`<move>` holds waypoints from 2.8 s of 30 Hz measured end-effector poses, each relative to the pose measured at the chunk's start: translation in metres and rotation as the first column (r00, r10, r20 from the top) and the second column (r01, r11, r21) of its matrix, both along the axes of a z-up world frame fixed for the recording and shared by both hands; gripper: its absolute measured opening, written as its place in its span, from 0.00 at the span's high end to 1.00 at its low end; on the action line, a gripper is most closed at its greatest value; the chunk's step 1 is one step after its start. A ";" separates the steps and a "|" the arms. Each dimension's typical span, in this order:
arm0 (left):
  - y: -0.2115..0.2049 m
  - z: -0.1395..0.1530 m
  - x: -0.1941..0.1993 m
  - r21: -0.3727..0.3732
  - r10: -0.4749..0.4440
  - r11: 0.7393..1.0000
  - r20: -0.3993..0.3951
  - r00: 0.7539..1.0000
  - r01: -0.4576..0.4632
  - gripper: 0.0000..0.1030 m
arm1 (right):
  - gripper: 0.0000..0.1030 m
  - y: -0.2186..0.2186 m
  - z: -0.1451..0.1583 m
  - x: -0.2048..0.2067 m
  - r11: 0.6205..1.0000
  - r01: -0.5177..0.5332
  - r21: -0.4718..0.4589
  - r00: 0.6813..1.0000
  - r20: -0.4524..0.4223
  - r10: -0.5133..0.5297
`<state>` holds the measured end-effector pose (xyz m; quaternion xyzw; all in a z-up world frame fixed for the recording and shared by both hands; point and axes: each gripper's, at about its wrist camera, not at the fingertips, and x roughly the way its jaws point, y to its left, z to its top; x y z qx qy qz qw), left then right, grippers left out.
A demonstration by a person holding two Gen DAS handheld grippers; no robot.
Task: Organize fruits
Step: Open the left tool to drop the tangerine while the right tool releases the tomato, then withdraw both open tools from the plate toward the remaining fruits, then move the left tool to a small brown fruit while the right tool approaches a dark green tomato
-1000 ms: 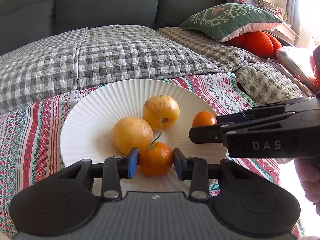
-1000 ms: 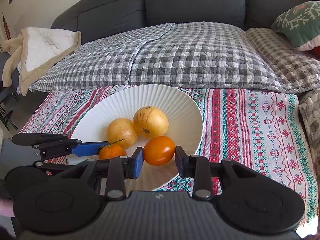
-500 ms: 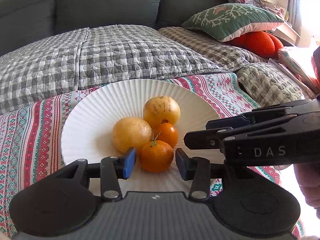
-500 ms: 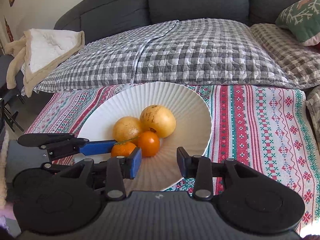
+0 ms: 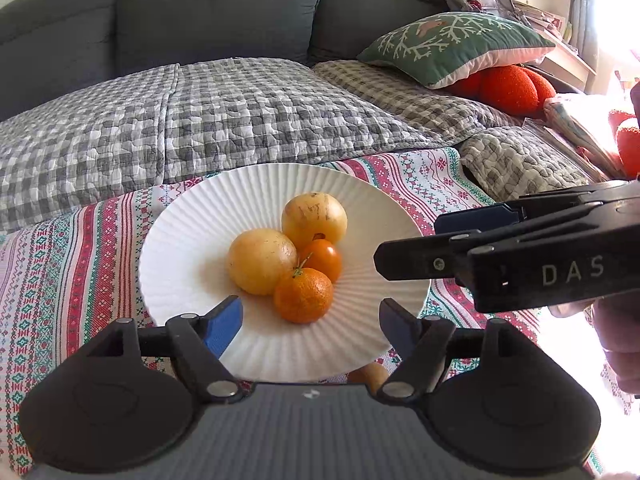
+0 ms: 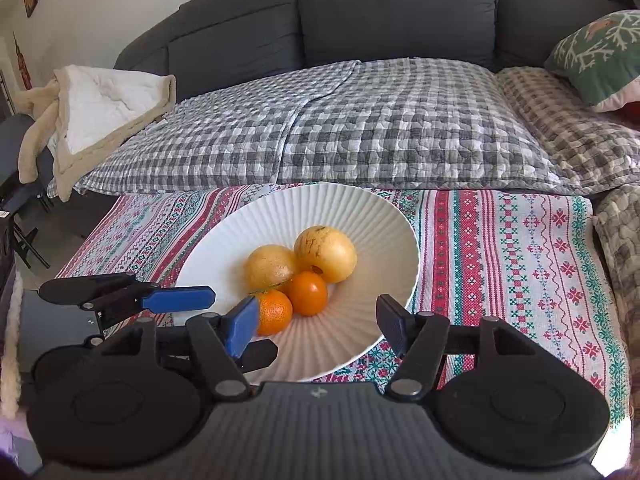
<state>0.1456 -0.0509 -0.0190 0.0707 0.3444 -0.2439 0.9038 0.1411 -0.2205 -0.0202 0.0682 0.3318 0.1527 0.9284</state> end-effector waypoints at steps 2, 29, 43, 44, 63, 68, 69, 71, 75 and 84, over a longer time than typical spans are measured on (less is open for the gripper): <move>0.002 0.003 -0.006 0.003 -0.001 1.000 0.004 1.000 0.001 0.37 | 0.35 0.000 0.004 -0.006 1.000 0.002 -0.001 1.000 0.008 -0.002; 0.041 0.008 -0.076 0.063 0.041 0.997 -0.019 0.999 -0.039 0.15 | 0.05 0.015 0.014 -0.073 0.995 0.003 -0.099 1.000 0.021 -0.001; 0.062 -0.008 -0.100 0.110 0.006 0.994 -0.009 1.000 -0.005 0.15 | 0.03 0.023 -0.009 -0.098 0.989 -0.037 -0.147 0.999 0.019 0.040; 0.064 -0.009 -0.102 0.114 0.004 0.994 -0.010 1.000 -0.003 0.15 | 0.03 0.023 -0.011 -0.100 0.988 -0.039 -0.150 0.999 0.018 0.042; 0.083 -0.022 -0.114 0.057 -0.038 0.998 -0.013 0.999 0.039 0.20 | 0.02 0.043 -0.041 -0.128 0.974 -0.154 -0.166 0.988 -0.006 0.155; 0.079 -0.023 -0.115 0.050 -0.083 0.995 -0.023 0.996 0.084 0.33 | 0.02 0.050 -0.049 -0.131 0.965 -0.197 -0.175 0.980 -0.024 0.196; 0.078 -0.024 -0.115 0.051 -0.090 0.995 -0.028 0.996 0.091 0.35 | 0.03 0.052 -0.050 -0.132 0.962 -0.205 -0.181 0.979 -0.027 0.203; 0.077 -0.025 -0.114 0.052 -0.094 0.994 -0.037 0.995 0.096 0.38 | 0.03 0.055 -0.052 -0.133 0.958 -0.215 -0.190 0.977 -0.029 0.213; 0.077 -0.028 -0.112 0.051 -0.092 0.994 -0.049 0.995 0.094 0.44 | 0.03 0.056 -0.054 -0.133 0.955 -0.225 -0.193 0.974 -0.039 0.221; 0.073 -0.031 -0.110 0.084 -0.096 0.992 -0.039 0.995 0.099 0.52 | 0.10 0.057 -0.060 -0.132 0.946 -0.247 -0.209 0.969 -0.067 0.238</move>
